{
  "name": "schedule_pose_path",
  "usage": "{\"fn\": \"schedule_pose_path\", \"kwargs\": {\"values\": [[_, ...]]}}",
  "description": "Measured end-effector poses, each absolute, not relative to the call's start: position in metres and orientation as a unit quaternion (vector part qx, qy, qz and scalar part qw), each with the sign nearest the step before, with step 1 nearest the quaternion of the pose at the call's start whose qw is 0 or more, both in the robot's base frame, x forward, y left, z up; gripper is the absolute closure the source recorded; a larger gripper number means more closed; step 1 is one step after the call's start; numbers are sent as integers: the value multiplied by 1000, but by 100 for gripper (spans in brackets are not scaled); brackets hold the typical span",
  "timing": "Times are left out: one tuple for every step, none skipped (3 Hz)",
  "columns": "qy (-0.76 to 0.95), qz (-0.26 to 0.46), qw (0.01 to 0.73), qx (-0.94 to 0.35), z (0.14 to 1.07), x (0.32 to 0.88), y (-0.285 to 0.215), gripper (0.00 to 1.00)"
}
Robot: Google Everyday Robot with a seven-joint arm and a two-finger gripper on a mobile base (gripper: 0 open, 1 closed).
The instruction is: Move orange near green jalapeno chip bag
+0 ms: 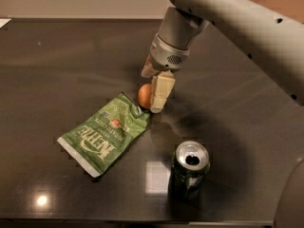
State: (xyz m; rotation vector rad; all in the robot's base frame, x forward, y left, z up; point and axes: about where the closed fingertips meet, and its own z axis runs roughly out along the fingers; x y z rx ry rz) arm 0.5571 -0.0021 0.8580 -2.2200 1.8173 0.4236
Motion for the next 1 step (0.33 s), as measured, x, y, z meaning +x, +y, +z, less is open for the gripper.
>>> {"fn": "schedule_pose_path", "kwargs": {"values": [[622, 145, 121, -760, 858, 557, -2, 0]]}}
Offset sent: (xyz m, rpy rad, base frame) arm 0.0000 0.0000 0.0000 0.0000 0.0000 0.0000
